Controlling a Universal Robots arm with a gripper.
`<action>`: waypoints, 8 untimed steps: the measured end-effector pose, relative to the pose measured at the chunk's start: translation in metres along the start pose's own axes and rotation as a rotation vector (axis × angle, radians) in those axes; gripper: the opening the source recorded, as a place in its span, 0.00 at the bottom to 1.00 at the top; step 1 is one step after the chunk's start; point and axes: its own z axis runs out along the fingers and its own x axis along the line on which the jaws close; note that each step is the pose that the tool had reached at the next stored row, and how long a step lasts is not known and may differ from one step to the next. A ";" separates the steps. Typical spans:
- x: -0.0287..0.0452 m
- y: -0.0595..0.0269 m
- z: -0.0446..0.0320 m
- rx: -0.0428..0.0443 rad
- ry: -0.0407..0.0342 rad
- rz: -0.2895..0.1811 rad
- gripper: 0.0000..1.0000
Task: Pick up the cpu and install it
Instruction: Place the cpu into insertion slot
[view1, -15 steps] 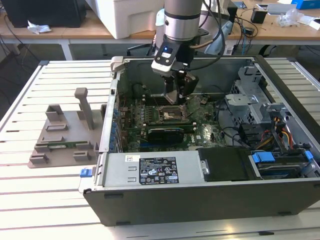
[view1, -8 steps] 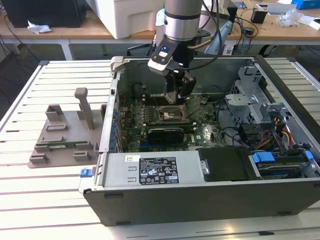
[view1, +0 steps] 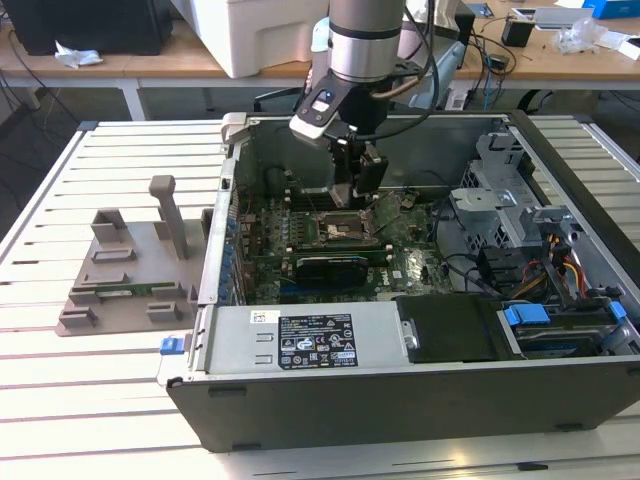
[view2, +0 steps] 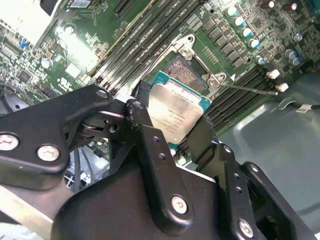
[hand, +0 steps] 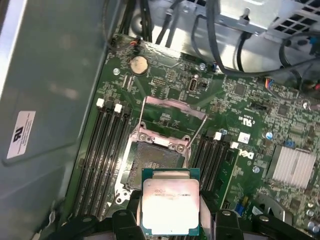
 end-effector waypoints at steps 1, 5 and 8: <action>0.0000 0.0000 0.0000 0.0003 0.0002 0.012 0.55; 0.0000 0.0000 0.0001 0.0017 0.0012 0.064 0.55; 0.0000 0.0000 0.0001 0.0030 0.0019 0.114 0.55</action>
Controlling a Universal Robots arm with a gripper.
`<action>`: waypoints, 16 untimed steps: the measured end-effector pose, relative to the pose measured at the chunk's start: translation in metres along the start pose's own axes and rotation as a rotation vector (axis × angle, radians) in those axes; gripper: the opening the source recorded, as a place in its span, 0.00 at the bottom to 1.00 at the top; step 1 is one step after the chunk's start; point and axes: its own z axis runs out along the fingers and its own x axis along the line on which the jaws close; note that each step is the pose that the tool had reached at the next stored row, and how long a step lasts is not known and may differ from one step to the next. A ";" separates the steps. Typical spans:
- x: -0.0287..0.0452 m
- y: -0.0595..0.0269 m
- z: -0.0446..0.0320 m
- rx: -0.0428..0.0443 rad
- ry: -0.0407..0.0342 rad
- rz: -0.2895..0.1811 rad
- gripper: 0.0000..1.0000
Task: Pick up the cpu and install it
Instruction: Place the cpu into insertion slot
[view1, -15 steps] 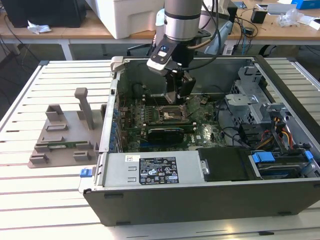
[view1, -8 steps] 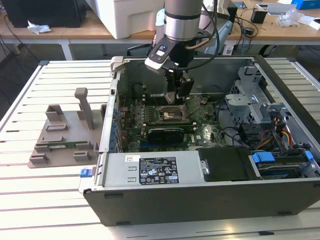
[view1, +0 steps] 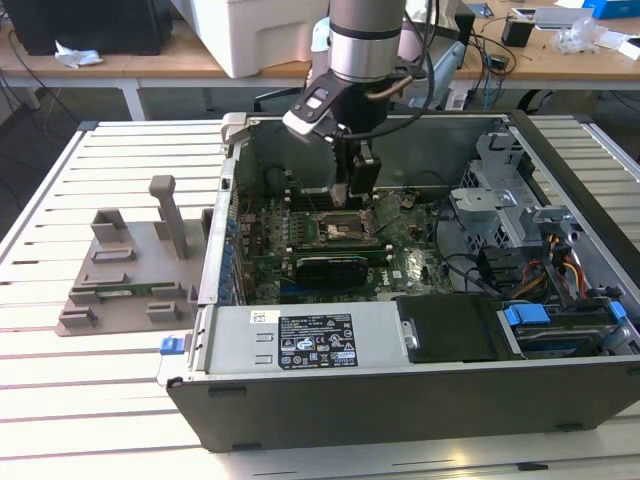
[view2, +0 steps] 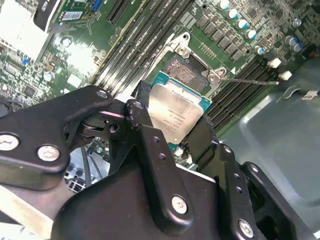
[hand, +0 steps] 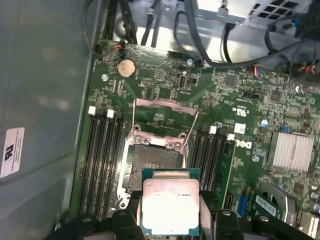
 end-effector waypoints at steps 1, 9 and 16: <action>0.0000 0.0000 0.0000 0.0008 0.0001 0.028 0.55; 0.0002 0.0003 0.0095 0.0020 0.0027 0.071 0.55; 0.0004 0.0005 0.0191 0.0021 0.0031 0.073 0.55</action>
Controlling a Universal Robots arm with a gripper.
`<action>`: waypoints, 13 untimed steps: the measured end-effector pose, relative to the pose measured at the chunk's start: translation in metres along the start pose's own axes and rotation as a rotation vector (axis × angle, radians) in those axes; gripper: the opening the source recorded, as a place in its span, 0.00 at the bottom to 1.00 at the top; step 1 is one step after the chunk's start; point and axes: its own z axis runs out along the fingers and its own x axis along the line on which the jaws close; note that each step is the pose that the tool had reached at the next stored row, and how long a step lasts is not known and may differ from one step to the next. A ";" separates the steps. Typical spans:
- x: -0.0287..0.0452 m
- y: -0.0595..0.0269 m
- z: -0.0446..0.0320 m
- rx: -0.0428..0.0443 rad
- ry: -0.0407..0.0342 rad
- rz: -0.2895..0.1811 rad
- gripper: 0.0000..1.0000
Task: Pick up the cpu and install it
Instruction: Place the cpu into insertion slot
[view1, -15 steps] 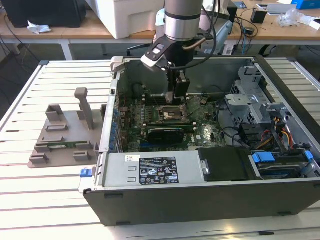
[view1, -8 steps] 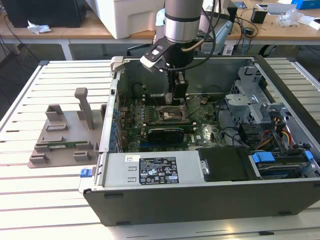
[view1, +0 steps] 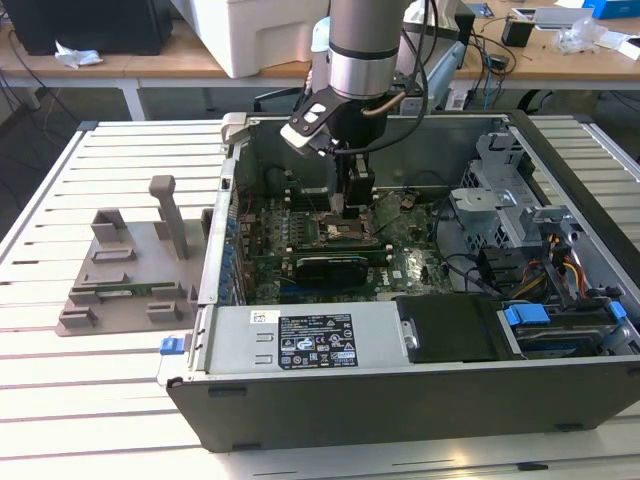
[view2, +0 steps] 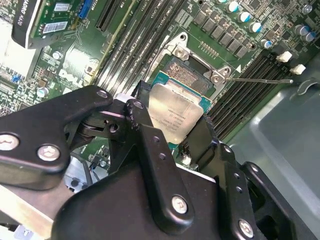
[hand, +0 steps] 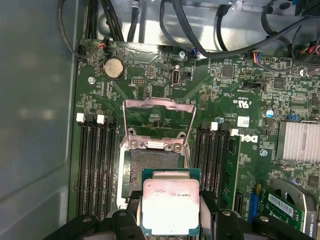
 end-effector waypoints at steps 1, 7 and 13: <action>0.0000 0.0000 0.0001 -0.0001 0.0001 0.000 0.55; 0.0002 0.0001 0.0010 -0.0002 -0.0004 0.000 0.55; 0.0107 0.0009 0.0052 -0.0002 -0.0004 0.000 0.55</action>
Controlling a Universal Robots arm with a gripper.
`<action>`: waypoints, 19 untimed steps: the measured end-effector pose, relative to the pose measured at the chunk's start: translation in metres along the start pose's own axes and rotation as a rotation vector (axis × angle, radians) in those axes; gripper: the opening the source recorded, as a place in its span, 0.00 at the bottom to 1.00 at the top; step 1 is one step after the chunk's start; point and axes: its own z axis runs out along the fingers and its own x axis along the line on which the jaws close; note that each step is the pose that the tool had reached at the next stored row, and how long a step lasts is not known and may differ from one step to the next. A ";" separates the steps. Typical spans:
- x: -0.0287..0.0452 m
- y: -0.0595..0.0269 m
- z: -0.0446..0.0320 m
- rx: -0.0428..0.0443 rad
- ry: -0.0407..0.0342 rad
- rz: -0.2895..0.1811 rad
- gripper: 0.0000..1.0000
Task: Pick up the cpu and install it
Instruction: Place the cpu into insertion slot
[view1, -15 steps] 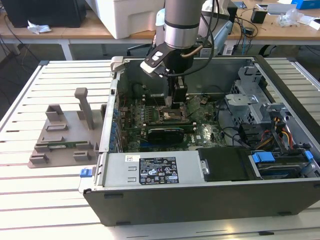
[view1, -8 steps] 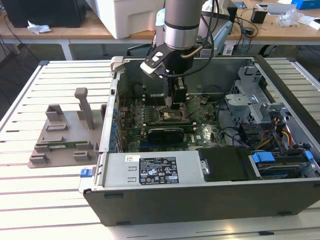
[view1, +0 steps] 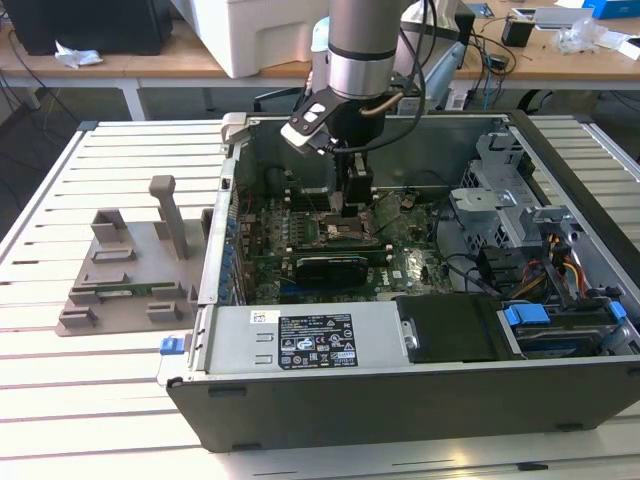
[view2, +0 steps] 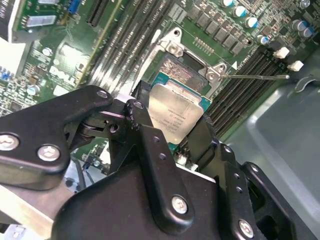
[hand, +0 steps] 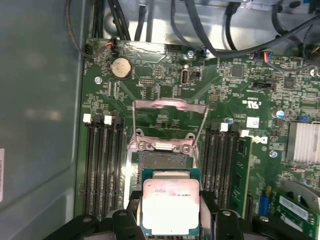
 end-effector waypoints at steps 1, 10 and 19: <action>0.0009 0.0001 0.0005 0.0001 -0.0001 0.000 0.55; 0.0046 0.0005 0.0098 0.0001 -0.0002 0.000 0.55; 0.0100 0.0012 0.0245 0.0028 -0.0373 0.003 0.55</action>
